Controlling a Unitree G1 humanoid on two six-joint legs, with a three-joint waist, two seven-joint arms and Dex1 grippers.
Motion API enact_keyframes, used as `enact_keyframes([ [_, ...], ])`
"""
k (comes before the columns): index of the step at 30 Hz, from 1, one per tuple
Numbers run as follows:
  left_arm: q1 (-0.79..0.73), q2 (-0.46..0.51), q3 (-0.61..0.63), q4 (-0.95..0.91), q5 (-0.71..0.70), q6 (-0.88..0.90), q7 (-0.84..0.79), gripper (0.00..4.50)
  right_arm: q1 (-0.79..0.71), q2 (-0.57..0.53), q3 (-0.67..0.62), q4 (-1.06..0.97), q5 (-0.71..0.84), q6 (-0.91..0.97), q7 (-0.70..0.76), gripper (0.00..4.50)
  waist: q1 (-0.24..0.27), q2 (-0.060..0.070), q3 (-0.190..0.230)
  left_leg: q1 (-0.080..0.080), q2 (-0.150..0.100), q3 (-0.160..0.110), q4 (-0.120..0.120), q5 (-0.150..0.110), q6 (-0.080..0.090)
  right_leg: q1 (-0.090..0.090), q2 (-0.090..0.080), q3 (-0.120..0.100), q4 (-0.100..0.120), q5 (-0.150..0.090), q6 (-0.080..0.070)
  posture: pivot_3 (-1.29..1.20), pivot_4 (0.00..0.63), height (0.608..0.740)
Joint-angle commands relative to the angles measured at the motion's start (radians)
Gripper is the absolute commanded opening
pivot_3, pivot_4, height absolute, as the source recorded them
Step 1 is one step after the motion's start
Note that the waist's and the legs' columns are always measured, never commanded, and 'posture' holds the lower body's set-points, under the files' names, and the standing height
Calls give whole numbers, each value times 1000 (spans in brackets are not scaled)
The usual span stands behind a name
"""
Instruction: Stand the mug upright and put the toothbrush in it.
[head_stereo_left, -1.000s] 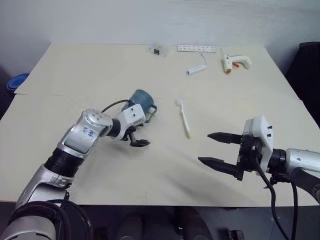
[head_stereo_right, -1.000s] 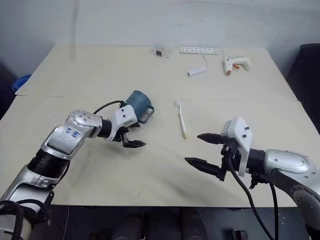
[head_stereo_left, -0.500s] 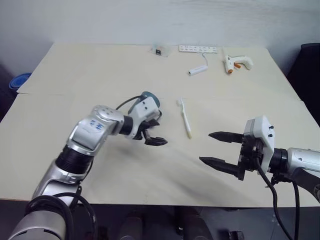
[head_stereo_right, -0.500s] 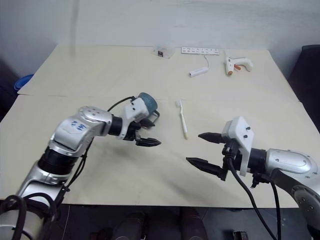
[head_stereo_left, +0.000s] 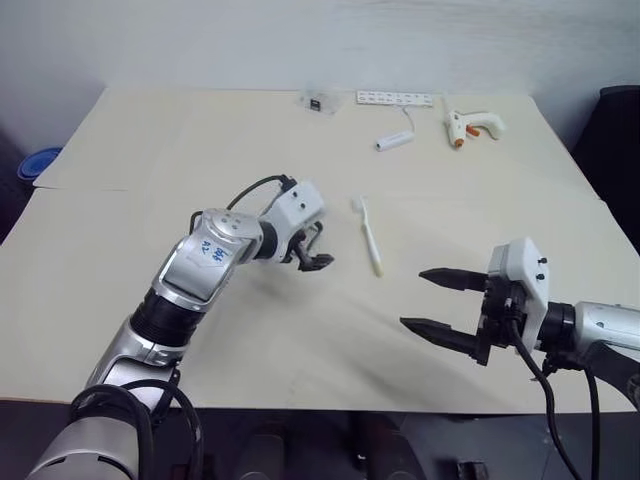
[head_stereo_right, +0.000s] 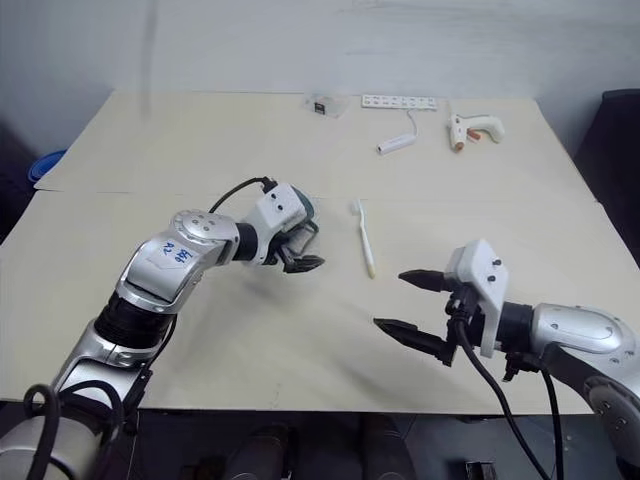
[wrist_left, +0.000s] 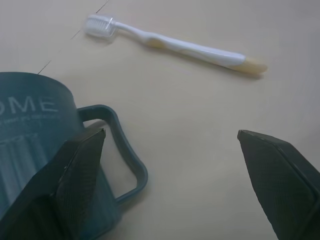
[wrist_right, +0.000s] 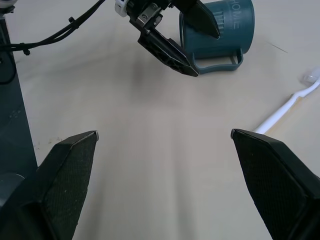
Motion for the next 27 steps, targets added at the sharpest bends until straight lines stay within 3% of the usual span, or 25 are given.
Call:
enact_keyframes([
  [1,10,17,26,7,32,-11,33,4500,-17,-4,-23,-26,-2,-24,-4,4442,-1,0,0,0,0,0,0,0,0,0,0,0,0,0,0,0,150,740],
  [14,-25,23,20,165,79,-33,44,4500,-57,-13,-9,-16,-2,-27,15,4442,-1,0,0,0,0,0,0,0,0,0,0,0,0,0,0,0,150,740],
  [19,-20,34,28,182,79,-53,32,3362,-66,-9,-8,-17,-2,-21,12,4500,0,0,0,0,0,0,0,0,0,0,0,0,1,0,0,0,150,740],
  [27,-28,44,37,185,82,-62,30,973,-67,-4,3,-17,-3,-24,9,4500,-1,0,0,0,0,0,0,0,0,0,0,0,1,0,0,0,150,740],
])
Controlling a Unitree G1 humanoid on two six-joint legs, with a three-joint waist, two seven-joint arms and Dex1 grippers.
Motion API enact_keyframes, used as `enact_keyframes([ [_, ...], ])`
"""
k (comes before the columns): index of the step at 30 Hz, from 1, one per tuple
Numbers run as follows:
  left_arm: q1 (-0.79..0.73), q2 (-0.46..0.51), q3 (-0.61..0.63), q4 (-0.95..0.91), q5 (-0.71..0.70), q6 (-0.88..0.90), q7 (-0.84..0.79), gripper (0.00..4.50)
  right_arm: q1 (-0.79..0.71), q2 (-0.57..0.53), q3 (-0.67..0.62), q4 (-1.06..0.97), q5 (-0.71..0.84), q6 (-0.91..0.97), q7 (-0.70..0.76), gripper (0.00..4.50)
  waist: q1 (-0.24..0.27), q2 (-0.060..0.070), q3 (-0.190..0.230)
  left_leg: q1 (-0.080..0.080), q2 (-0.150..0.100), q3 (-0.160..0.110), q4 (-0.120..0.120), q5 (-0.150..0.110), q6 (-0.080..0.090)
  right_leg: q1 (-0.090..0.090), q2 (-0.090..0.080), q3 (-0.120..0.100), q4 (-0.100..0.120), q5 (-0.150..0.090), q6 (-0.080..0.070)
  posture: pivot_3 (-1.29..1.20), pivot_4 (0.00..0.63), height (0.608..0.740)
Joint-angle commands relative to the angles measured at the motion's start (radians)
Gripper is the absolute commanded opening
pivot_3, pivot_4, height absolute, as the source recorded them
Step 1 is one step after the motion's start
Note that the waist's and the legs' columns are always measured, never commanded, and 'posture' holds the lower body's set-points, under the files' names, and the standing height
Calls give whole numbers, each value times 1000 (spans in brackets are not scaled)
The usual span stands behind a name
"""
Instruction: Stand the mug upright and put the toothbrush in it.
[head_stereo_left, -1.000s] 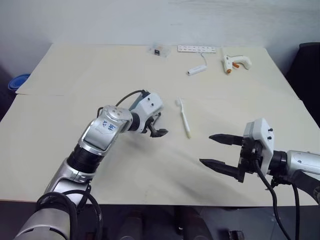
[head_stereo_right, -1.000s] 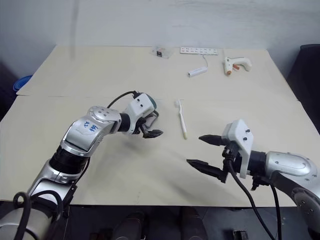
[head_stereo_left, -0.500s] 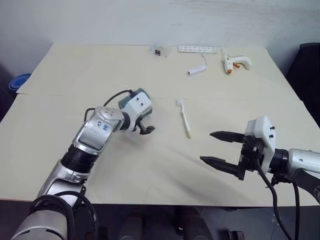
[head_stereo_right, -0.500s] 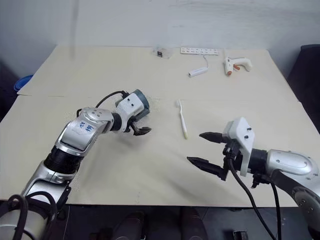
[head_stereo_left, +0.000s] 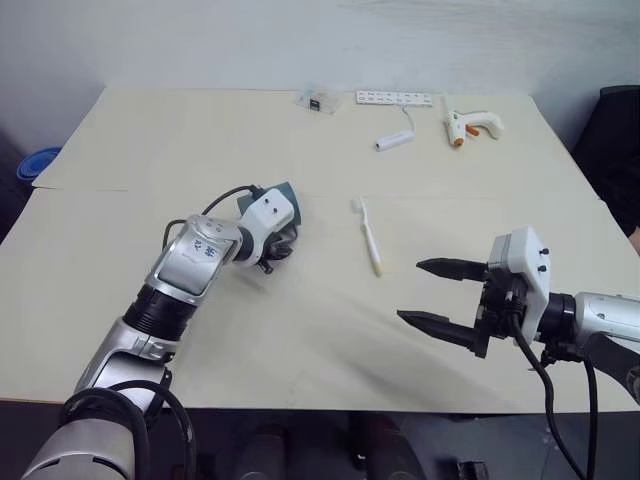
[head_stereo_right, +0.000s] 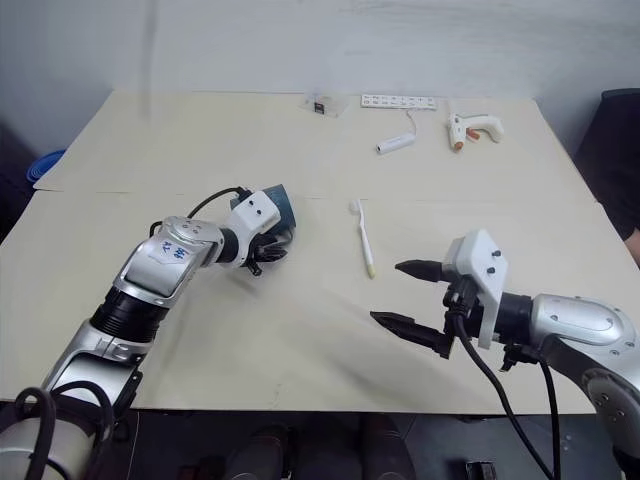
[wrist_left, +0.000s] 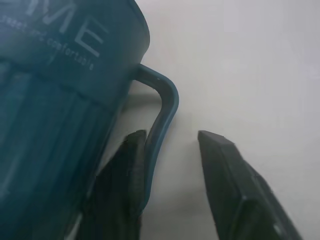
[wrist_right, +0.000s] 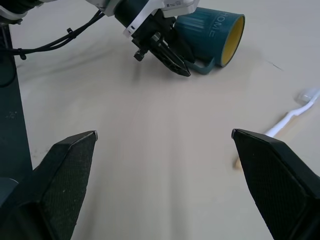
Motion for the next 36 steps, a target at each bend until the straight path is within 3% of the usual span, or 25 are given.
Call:
enact_keyframes([
  [1,-30,19,34,-17,13,-16,-7,615,-10,-5,-11,-20,-1,-21,5,4500,0,0,0,0,0,0,0,0,0,0,0,0,0,0,0,0,150,740],
  [3,-32,25,36,-15,17,-19,-9,39,-12,-7,-10,-16,-3,-22,8,4500,0,0,0,0,0,0,0,0,0,0,0,0,0,0,0,0,150,740],
  [12,-41,38,62,-3,36,-71,-3,15,-29,-9,-3,-3,-3,-19,19,4500,-1,0,0,0,0,0,0,0,0,0,0,0,0,0,0,0,150,740],
  [18,-15,-143,377,-121,-271,-207,-70,15,-56,-6,0,13,3,-14,19,4500,4,0,0,-2,1,0,0,0,0,-1,-2,-1,2,0,0,0,150,740],
  [23,115,-243,469,-182,-445,-285,-156,15,-114,21,20,50,14,-5,-5,4500,-3,1,0,0,0,1,0,0,0,-1,-6,0,2,1,2,0,150,740],
  [30,311,-319,374,-63,-330,-602,-177,15,-166,31,52,103,4,11,-12,4500,6,1,0,1,-1,2,1,0,0,0,-5,0,0,1,1,0,150,740],
  [36,352,-256,325,-11,-211,-698,-131,15,-192,28,69,128,-10,13,-15,4500,18,1,-1,0,-2,2,1,0,0,0,-4,0,-1,1,1,0,150,740],
])
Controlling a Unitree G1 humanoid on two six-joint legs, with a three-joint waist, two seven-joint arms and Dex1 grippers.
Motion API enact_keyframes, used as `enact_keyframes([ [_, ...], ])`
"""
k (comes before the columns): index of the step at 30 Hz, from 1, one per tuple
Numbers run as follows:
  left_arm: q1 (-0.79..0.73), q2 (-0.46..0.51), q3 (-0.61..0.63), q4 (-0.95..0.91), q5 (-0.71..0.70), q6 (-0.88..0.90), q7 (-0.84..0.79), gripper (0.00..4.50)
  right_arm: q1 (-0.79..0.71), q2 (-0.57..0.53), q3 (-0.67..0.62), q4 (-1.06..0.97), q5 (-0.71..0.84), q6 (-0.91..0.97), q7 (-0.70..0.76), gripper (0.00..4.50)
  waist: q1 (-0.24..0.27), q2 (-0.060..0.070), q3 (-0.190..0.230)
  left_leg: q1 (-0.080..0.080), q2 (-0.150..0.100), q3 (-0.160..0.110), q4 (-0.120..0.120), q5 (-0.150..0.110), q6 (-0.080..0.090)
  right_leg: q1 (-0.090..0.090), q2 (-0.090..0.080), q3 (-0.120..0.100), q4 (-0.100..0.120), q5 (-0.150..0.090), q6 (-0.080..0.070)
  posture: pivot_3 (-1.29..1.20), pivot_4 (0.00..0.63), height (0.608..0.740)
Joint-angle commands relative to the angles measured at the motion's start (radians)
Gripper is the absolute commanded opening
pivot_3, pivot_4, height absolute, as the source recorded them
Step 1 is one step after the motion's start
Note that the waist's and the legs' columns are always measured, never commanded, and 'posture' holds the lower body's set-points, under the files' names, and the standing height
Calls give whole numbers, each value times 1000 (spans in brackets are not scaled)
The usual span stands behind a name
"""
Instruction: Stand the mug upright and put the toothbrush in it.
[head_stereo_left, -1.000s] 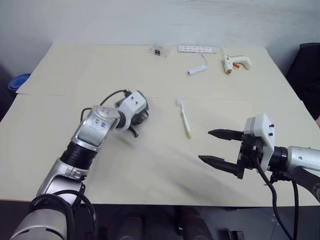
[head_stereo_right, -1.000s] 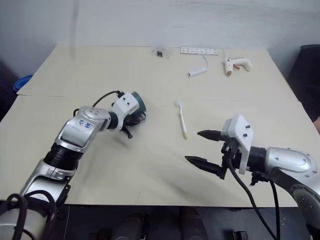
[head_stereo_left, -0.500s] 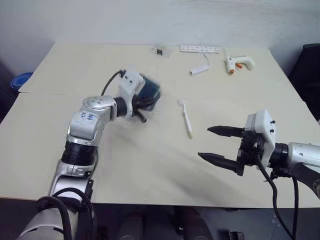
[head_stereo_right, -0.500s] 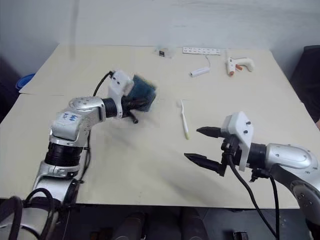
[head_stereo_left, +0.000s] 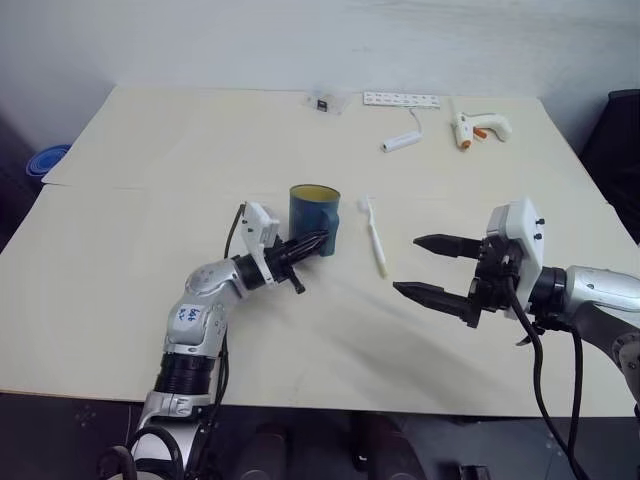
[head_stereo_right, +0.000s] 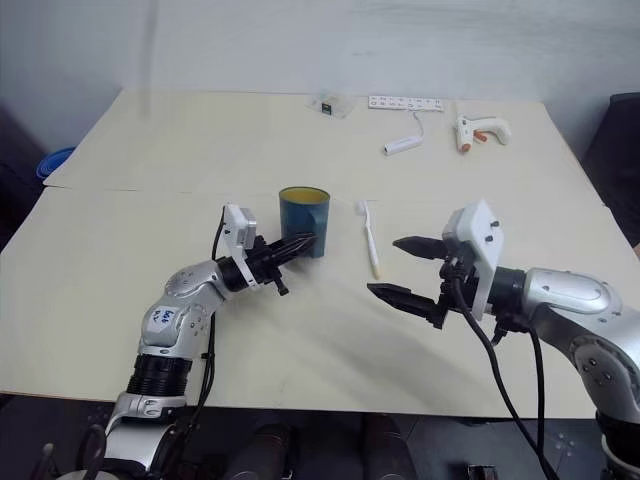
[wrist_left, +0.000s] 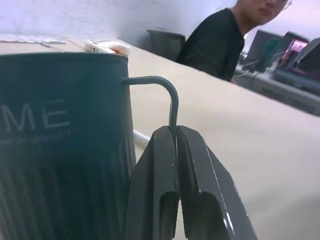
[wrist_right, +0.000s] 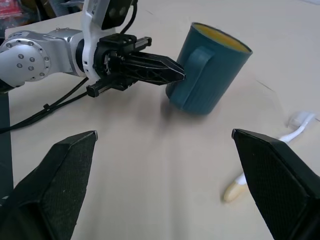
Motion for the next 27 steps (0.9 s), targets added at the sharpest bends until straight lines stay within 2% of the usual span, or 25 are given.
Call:
enact_keyframes([
  [1,23,46,-18,21,71,-72,20,261,-26,0,-4,6,-15,-5,-7,4500,-1,0,0,0,0,0,0,0,0,0,0,0,0,0,0,0,150,740],
  [4,64,72,-17,-1,64,-85,6,1075,-41,14,23,20,-46,-15,-15,4500,-3,0,0,1,1,0,-1,0,0,0,0,0,0,0,0,0,150,740],
  [10,152,98,24,-167,13,12,59,2950,-72,46,61,58,-87,-28,-3,4500,0,0,0,0,4,0,-1,0,0,0,-2,-1,0,0,0,0,150,740],
  [15,254,163,53,-359,-25,108,81,4435,-130,81,141,122,-173,-46,-2,4500,-7,0,0,0,4,0,-1,0,0,0,-2,-1,0,0,0,0,150,740],
  [18,357,275,137,-512,-102,228,53,4435,-223,135,221,213,-275,-22,-81,4500,-28,0,0,1,5,-1,-2,0,0,-1,-2,-1,0,0,-1,0,150,740],
  [22,525,548,361,-684,-319,396,-154,4435,-357,261,317,360,-403,41,-218,4500,-46,-1,-1,-1,6,-2,-4,0,0,-8,-2,1,4,-2,-4,0,150,740],
  [27,557,774,575,-702,-508,518,-311,4435,-487,400,369,573,-501,84,-282,4500,-47,0,0,-3,4,-2,-5,1,-1,-12,-3,0,6,-3,-6,0,150,740],
])
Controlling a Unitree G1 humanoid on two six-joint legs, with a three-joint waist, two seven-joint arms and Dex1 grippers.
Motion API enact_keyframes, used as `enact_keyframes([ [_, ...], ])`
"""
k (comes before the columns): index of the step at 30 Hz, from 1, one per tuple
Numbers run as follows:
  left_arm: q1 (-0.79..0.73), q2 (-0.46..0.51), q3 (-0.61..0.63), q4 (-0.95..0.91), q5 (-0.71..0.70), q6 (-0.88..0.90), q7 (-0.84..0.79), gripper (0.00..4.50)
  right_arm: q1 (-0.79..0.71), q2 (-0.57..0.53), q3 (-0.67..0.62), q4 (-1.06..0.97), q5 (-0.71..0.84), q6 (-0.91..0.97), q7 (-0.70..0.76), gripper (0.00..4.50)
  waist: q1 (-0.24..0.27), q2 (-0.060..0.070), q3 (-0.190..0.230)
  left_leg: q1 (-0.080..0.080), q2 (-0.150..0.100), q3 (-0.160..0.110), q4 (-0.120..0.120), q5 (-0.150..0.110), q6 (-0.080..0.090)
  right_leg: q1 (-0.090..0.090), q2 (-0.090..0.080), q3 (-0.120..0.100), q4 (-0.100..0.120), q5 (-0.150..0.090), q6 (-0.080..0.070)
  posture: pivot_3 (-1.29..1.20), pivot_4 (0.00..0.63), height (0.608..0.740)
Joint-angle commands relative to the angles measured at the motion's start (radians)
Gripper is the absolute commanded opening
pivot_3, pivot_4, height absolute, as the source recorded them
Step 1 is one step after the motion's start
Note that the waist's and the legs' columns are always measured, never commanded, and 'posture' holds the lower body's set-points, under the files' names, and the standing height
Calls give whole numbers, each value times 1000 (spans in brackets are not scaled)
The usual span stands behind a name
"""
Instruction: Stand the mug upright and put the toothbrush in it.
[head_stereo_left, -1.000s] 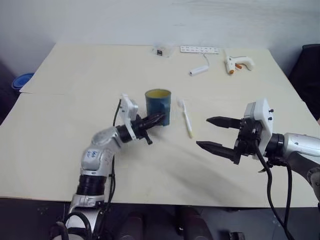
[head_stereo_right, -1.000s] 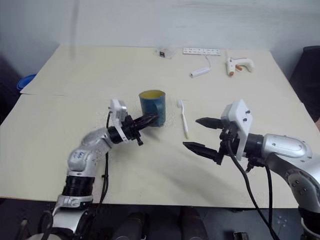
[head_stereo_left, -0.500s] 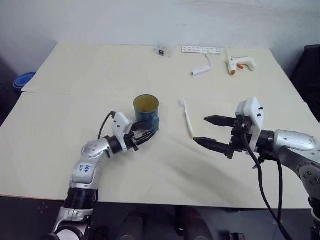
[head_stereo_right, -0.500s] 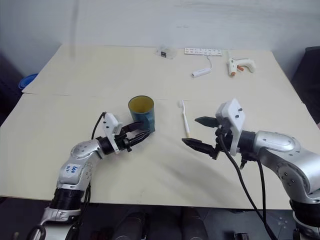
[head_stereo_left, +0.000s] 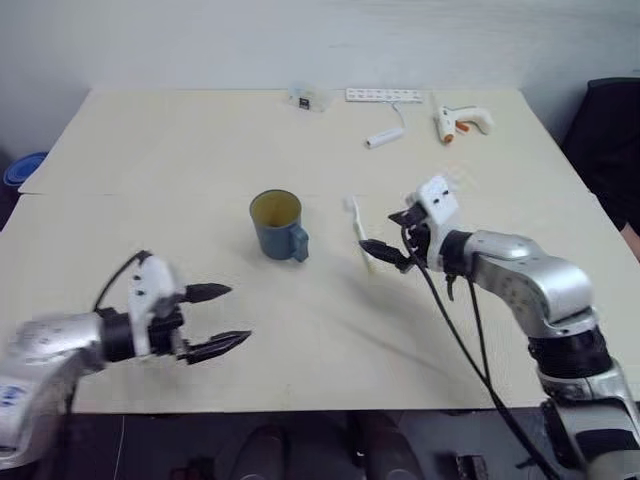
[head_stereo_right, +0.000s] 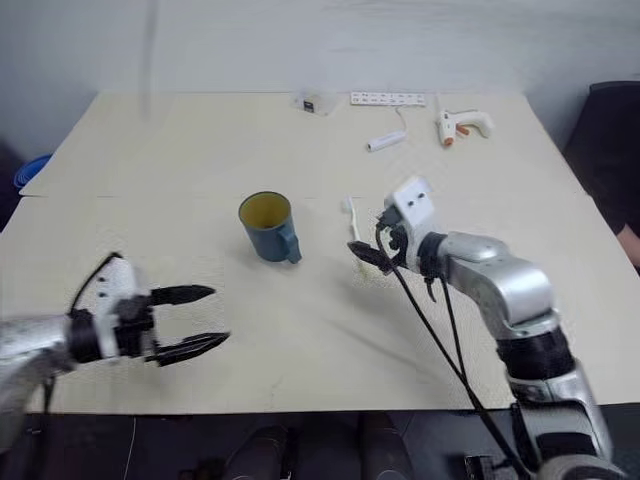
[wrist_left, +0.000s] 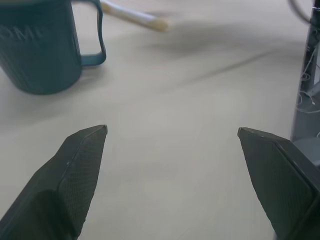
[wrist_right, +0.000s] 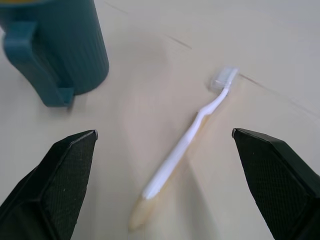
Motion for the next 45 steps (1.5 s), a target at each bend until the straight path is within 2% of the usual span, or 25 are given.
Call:
enact_keyframes([
  [1,-29,120,134,-14,-137,75,-105,4435,-102,83,13,152,-57,33,-43,4500,-2,0,0,0,0,0,0,0,0,0,0,0,-1,0,0,0,150,740],
  [5,-95,209,161,-4,-210,110,-129,4435,-211,172,12,365,-105,41,-41,4500,-6,0,0,0,0,1,-1,0,0,0,1,0,-1,0,0,0,150,740],
  [12,-116,225,148,-23,-211,96,-109,4435,-319,247,35,639,-184,-45,32,4500,-19,1,1,0,0,1,-4,-1,-1,-1,3,0,0,0,0,0,150,740],
  [16,-117,220,139,-23,-198,88,-91,4470,-329,280,34,701,-218,-83,61,3612,-34,1,1,1,0,1,-4,-1,-1,0,4,0,1,0,0,0,150,740],
  [25,-150,226,111,2,-195,69,-76,4470,-320,293,5,688,-257,-96,90,588,-38,1,1,2,1,1,-4,-2,-3,-1,8,2,3,0,-1,0,150,740],
  [27,-158,220,117,16,-194,73,-62,4470,-314,282,6,651,-308,-288,64,84,-37,1,1,2,1,1,-4,-2,-3,-1,7,2,3,0,-1,0,150,740],
  [28,-158,217,123,22,-195,77,-57,4470,-312,280,2,634,-320,-352,63,84,-37,1,1,2,1,1,-4,-2,-3,-1,7,2,3,0,-1,0,150,740],
  [32,-126,183,254,87,-222,132,-20,4470,-335,336,-119,443,-194,-463,109,84,-43,4,2,0,1,1,-4,-2,-3,-4,8,4,5,0,-1,0,150,740],
  [37,-60,142,384,129,-212,165,-1,4470,-382,482,-181,326,-46,-435,116,84,-62,4,2,1,6,1,-5,-3,-5,-5,11,4,5,-1,-2,0,150,740],
  [40,-44,128,420,137,-215,173,19,4470,-405,581,-206,332,24,-407,96,84,-61,4,2,1,11,1,-5,-4,-6,-5,11,4,6,-2,-3,0,150,740],
  [45,-25,119,446,132,-211,172,38,4470,-392,695,-180,449,-34,-553,59,84,-57,4,2,1,12,0,-5,-4,-9,-5,7,2,6,-3,-5,0,150,740],
])
